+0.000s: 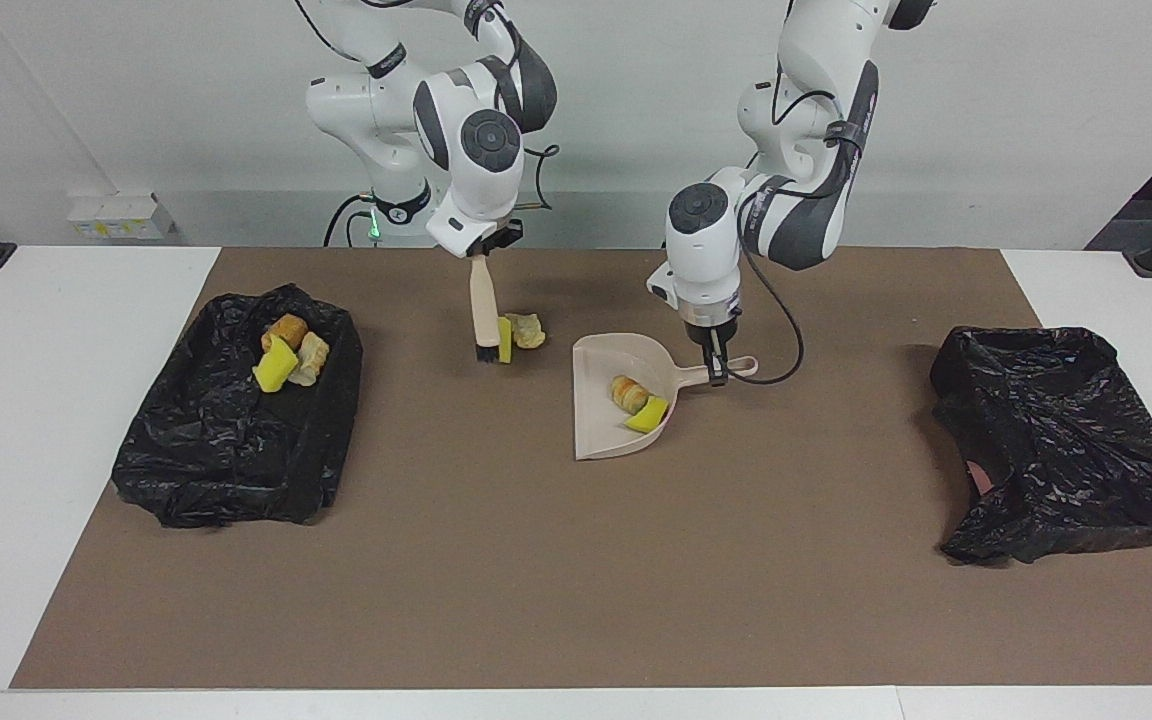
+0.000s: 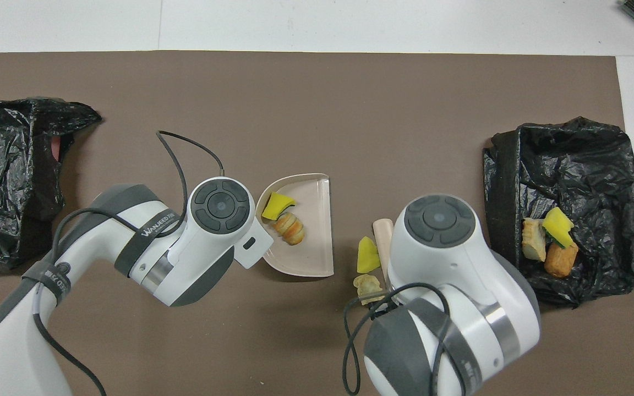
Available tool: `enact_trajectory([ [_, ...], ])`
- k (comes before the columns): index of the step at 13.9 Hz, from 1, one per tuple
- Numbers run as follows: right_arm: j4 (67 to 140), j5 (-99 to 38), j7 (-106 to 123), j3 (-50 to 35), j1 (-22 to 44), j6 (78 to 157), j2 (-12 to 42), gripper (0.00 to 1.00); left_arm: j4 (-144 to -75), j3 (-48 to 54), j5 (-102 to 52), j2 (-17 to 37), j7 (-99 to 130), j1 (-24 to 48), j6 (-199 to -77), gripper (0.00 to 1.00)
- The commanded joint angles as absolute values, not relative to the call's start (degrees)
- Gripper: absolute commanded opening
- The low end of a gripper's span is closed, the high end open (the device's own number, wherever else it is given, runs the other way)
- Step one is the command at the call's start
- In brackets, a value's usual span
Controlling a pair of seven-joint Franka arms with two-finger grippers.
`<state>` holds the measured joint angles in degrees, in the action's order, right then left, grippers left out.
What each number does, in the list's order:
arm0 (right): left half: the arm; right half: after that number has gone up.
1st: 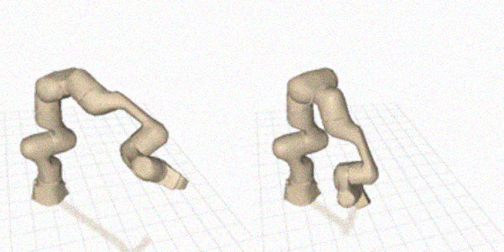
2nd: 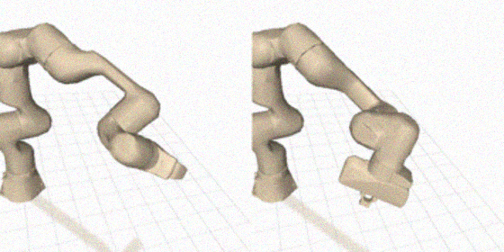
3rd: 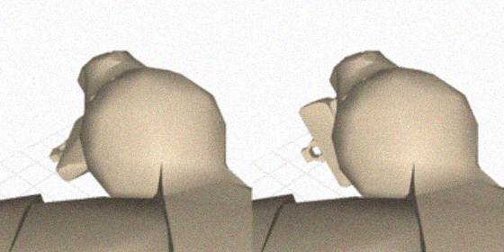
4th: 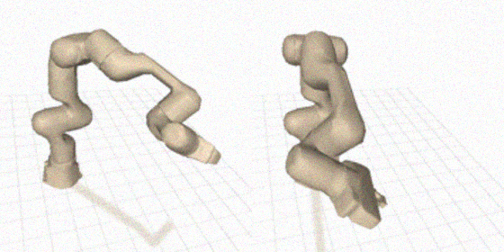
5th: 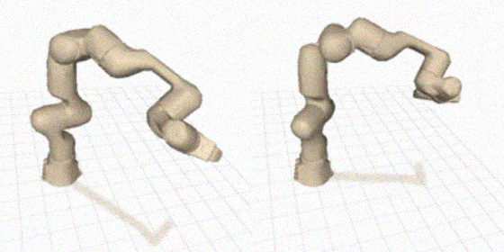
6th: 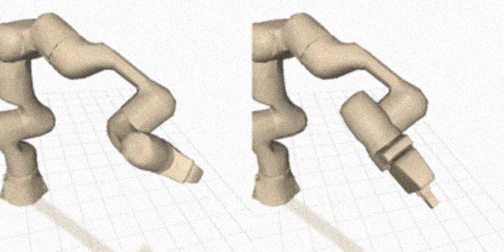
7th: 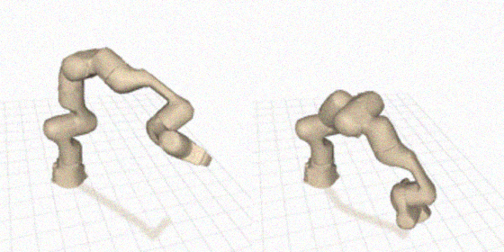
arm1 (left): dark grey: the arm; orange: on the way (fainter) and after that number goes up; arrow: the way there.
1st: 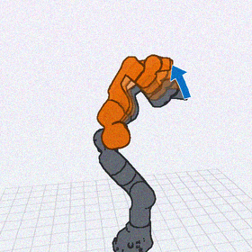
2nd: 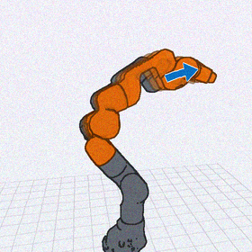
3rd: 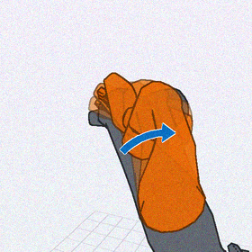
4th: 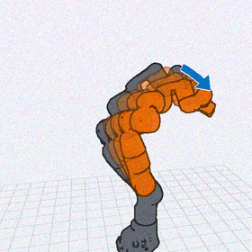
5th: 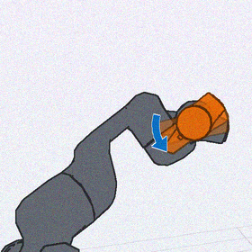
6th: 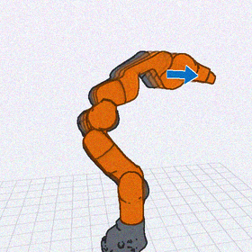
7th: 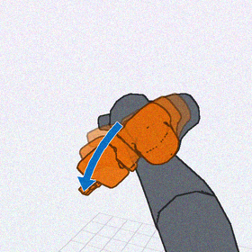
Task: Sweep and dump trash in bin
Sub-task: 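Draw the brush back with the right gripper behind the remaining bread pieces, then sweep the bread and green sponge into the dustpan with the right gripper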
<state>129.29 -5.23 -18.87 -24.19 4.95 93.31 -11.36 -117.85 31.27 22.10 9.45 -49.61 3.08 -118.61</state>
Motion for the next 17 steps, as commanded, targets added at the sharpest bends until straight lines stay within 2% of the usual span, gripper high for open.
enact_trajectory([
  [1,133.14,-5.27,-18.01,-24.34,4.13,95.09,-13.89,0.0,-123.57,30.94,23.47,4.22,-50.01,4.92,-118.56,0.0],
  [5,135.26,-13.44,-21.25,-24.35,4.04,96.86,-13.36,0.0,-125.85,31.55,23.29,2.99,-45.46,5.62,-118.83,0.0],
  [8,139.38,-18.87,-23.03,-24.43,4.48,101.32,-13.36,0.0,-126.82,32.61,22.85,2.73,-42.72,5.54,-119.0,0.0],
  [10,139.57,-22.13,-23.12,-24.61,4.83,103.44,-12.84,0.0,-127.7,32.61,22.33,2.29,-42.71,5.54,-119.18,0.0],
  [14,138.87,-23.55,-21.63,-24.87,5.62,109.85,-7.92,0.0,-127.71,32.52,21.27,2.29,-42.71,5.54,-119.36,0.0],
  [17,134.49,-31.79,-16.18,-24.96,5.8,110.65,-4.23,0.0,-127.71,32.52,21.27,1.93,-42.28,5.45,-119.18,0.0],
])
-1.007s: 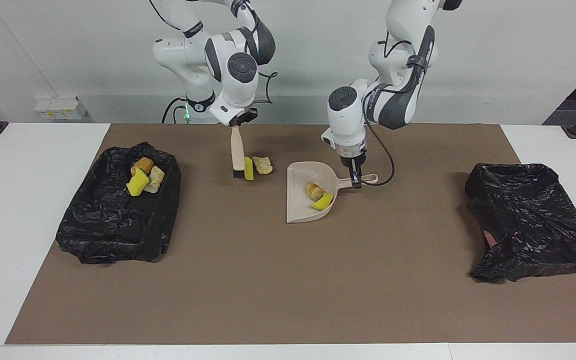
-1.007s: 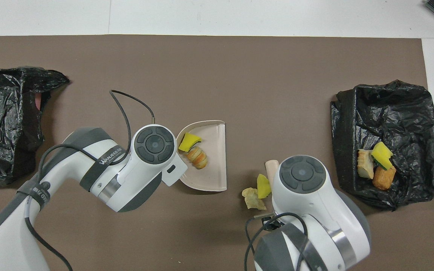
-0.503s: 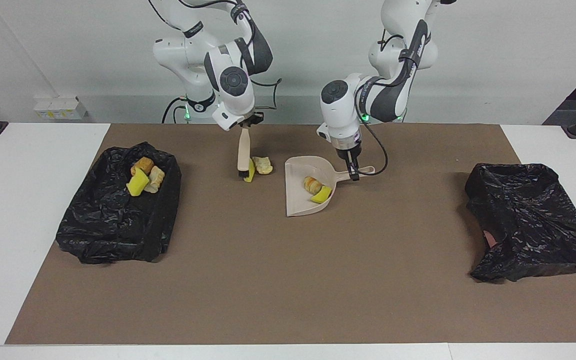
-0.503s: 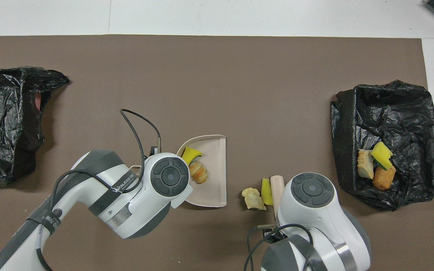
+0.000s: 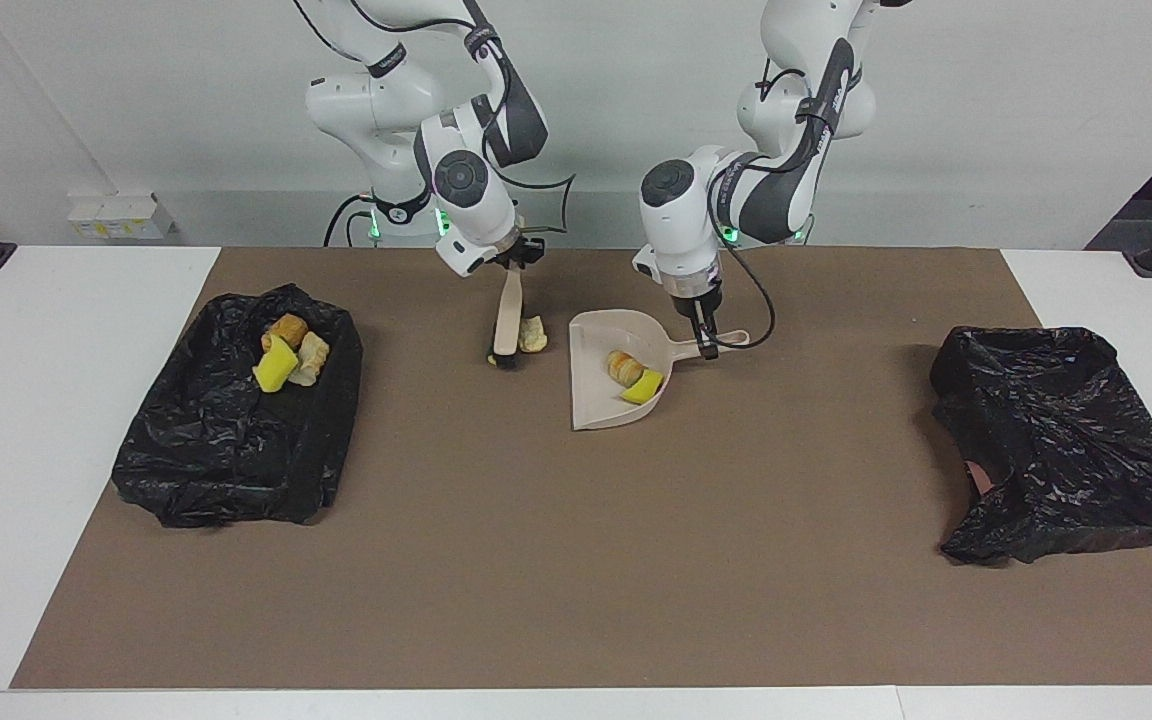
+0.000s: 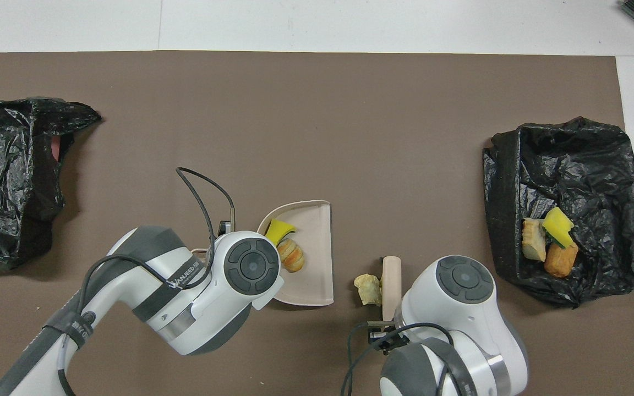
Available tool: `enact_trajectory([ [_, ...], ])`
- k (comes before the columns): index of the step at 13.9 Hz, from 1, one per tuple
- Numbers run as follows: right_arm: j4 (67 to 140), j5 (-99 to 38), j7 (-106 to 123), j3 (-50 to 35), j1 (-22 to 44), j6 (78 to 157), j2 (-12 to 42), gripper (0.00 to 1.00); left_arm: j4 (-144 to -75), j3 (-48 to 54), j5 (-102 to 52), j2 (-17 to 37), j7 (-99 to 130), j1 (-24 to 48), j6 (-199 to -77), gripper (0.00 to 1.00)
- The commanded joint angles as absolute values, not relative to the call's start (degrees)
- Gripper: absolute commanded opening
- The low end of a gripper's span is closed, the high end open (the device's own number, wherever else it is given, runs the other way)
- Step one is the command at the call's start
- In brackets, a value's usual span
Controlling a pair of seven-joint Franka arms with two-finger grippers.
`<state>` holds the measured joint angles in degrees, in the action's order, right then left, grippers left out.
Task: Sweep and dump trash in bin
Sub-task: 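Sweep the bread and green sponge into the dustpan with the right gripper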
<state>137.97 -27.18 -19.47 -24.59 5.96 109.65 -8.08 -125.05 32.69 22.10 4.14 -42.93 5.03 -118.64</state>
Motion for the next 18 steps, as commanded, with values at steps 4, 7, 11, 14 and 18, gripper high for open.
enact_trajectory([
  [4,126.93,-35.23,-15.82,-25.05,5.98,110.04,0.78,0.0,-127.79,32.52,21.27,2.02,-41.92,5.19,-119.44,0.0],
  [7,120.52,-37.96,-15.47,-25.05,5.8,108.99,4.47,0.0,-127.79,32.52,21.27,2.37,-42.19,4.66,-120.67,0.0],
  [11,114.53,-29.05,-15.21,-22.17,4.31,98.37,3.44,0.0,-127.79,32.43,21.27,2.37,-42.1,4.48,-121.03,0.0],
  [14,114.7,-19.81,-6.72,-20.3,4.39,96.59,2.46,0.0,-127.79,32.43,21.18,2.46,-42.1,4.48,-121.03,0.0],
  [18,115.22,-4.14,-1.85,-20.83,5.18,102.2,5.52,0.0,-127.79,32.34,21.18,2.46,-42.19,4.48,-121.03,0.0],
])
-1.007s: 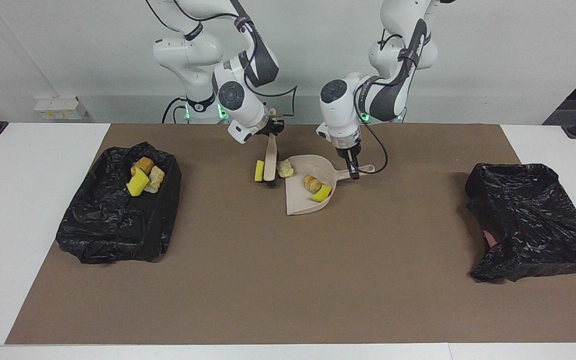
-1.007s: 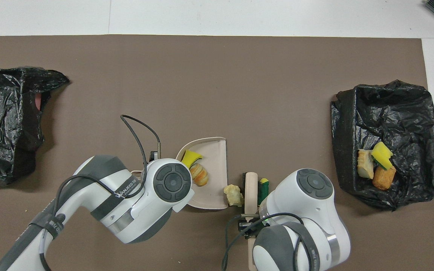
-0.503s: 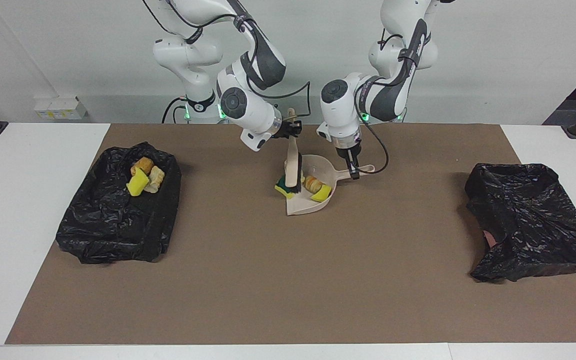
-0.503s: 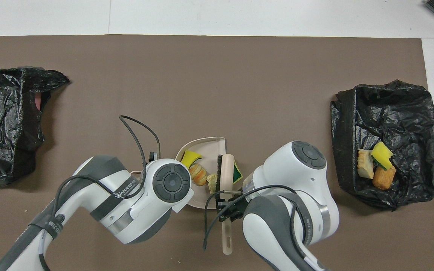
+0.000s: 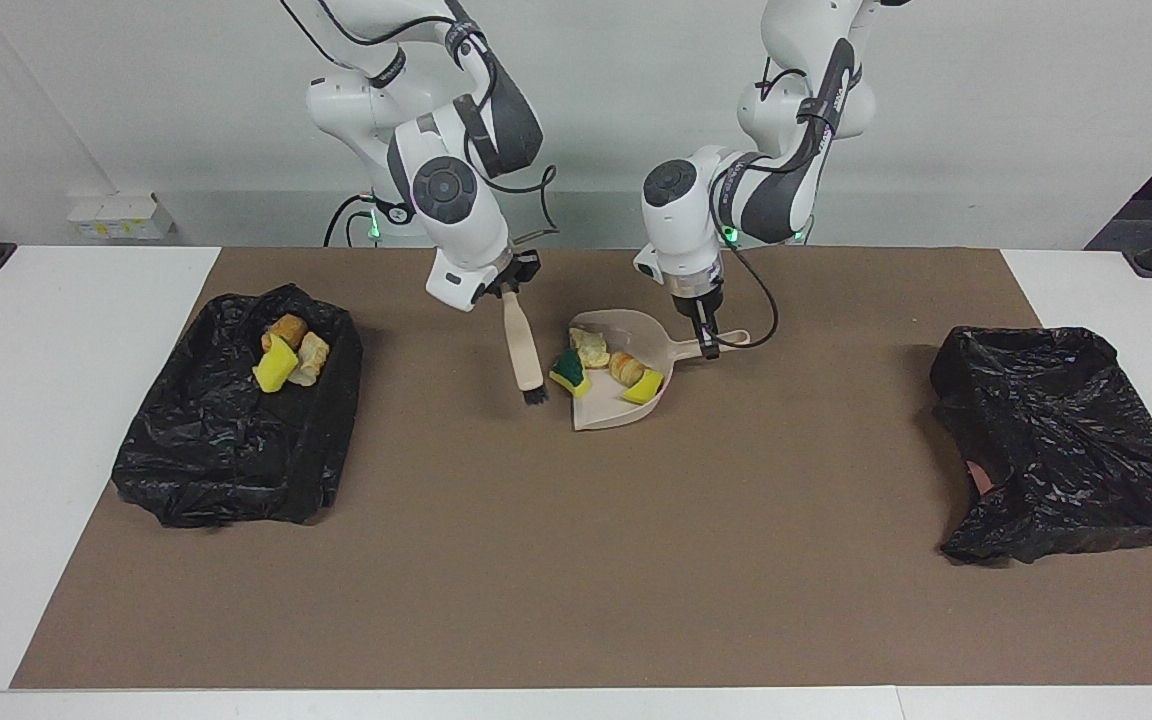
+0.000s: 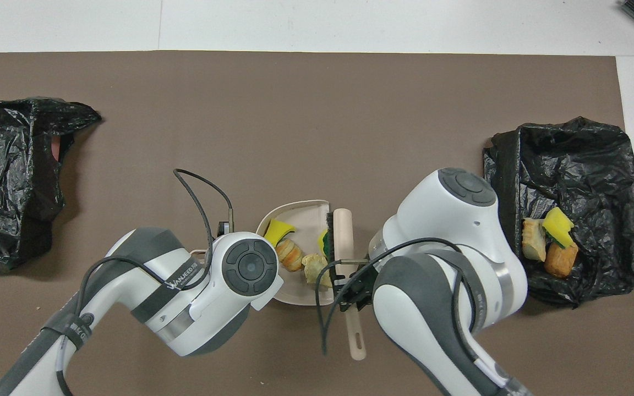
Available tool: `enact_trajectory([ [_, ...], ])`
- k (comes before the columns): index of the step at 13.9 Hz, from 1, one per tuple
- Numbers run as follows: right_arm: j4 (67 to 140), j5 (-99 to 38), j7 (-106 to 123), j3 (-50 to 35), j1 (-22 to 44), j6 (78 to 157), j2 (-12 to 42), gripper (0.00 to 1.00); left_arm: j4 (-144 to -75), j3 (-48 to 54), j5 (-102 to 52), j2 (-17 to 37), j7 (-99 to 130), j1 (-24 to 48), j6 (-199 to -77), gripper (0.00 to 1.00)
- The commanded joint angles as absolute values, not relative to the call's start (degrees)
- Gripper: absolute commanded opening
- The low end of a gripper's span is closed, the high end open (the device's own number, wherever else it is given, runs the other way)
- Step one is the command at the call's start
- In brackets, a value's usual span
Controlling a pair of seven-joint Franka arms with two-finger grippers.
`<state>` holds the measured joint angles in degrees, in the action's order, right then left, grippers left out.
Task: Sweep and dump trash in bin
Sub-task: 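Sweep the bread and green sponge into the dustpan with the right gripper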
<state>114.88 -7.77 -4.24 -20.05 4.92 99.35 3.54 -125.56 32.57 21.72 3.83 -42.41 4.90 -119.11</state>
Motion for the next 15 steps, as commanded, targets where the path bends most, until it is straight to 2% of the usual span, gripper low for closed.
enact_trajectory([
  [1,115.92,-4.04,-1.85,-20.92,5.53,103.61,6.23,0.0,-127.79,32.34,21.18,2.46,-42.1,4.48,-121.03,0.0],
  [4,117.5,-8.5,-3.77,-21.88,7.11,106.43,8.34,0.0,-127.79,32.34,21.18,2.46,-42.19,4.48,-121.03,0.0],
  [10,117.69,-30.83,-4.13,-22.5,6.94,104.77,7.21,0.0,-127.79,32.34,21.18,2.46,-42.19,4.48,-121.03,0.0],
  [15,115.68,-24.02,-10.16,-20.31,5.27,97.41,-0.07,0.0,-127.53,31.91,21.18,2.64,-43.5,4.39,-121.03,0.0],
])
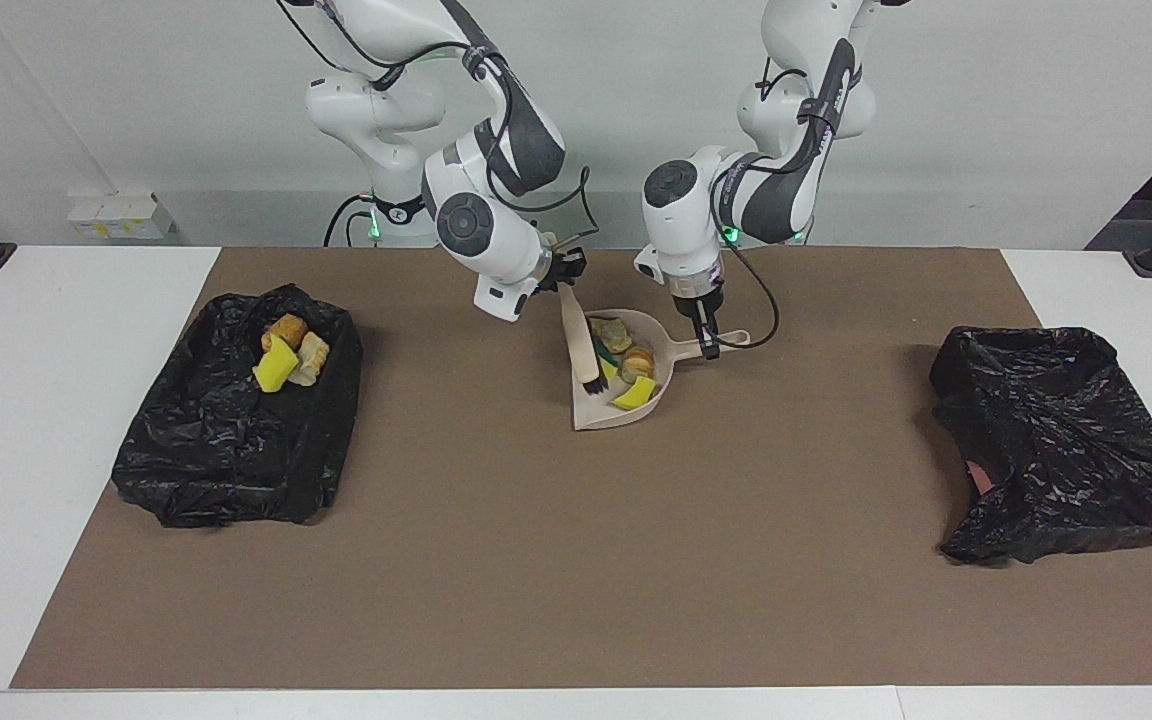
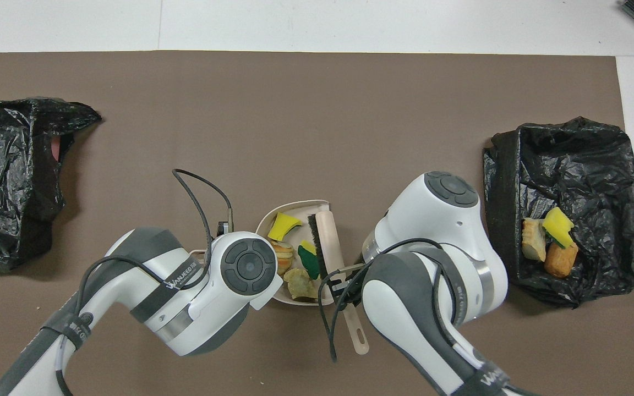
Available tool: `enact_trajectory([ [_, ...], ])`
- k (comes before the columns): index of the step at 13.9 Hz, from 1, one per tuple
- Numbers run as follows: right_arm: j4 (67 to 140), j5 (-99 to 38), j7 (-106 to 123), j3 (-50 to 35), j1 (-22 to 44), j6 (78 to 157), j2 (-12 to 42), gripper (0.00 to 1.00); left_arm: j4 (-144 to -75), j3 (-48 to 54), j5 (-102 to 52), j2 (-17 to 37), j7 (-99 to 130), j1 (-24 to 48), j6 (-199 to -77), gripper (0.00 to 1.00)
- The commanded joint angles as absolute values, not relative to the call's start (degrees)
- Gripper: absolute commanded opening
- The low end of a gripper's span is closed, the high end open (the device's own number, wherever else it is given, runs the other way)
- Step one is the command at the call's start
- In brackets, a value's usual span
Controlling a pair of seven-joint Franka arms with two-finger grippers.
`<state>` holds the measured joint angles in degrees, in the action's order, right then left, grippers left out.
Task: Sweep and dump trash in bin
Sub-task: 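Carry the loaded dustpan with the left gripper and dump it into the bag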
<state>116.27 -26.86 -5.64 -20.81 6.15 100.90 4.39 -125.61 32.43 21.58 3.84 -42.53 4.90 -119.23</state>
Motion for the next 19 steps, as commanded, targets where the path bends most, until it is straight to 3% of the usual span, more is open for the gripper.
enact_trajectory([
  [1,114.71,-22.69,-12.46,-20.22,5.27,94.16,-1.22,0.0,-127.36,31.56,21.18,2.72,-44.2,4.39,-121.03,0.0],
  [5,115.83,-17.25,-20.98,-20.74,5.88,87.99,-8.77,0.0,-125.52,29.1,21.18,3.43,-49.2,4.57,-121.12,0.0],
  [9,119.7,-17.84,-27.04,-24.6,7.03,90.51,-12.66,0.0,-123.84,22.6,19.53,1.85,-57.46,5.1,-120.5,0.0],
  [13,121.29,-18.63,-42.08,-35.4,7.29,101.84,-8.19,0.0,-121.56,12.78,15.48,-1.14,-71.95,4.75,-120.41,0.0],
  [19,124.17,-18.98,-43.94,-40.34,8.88,115.55,0.96,0.0,-117.43,-6.29,11.09,-2.46,-79.44,4.66,-120.24,0.0],
])
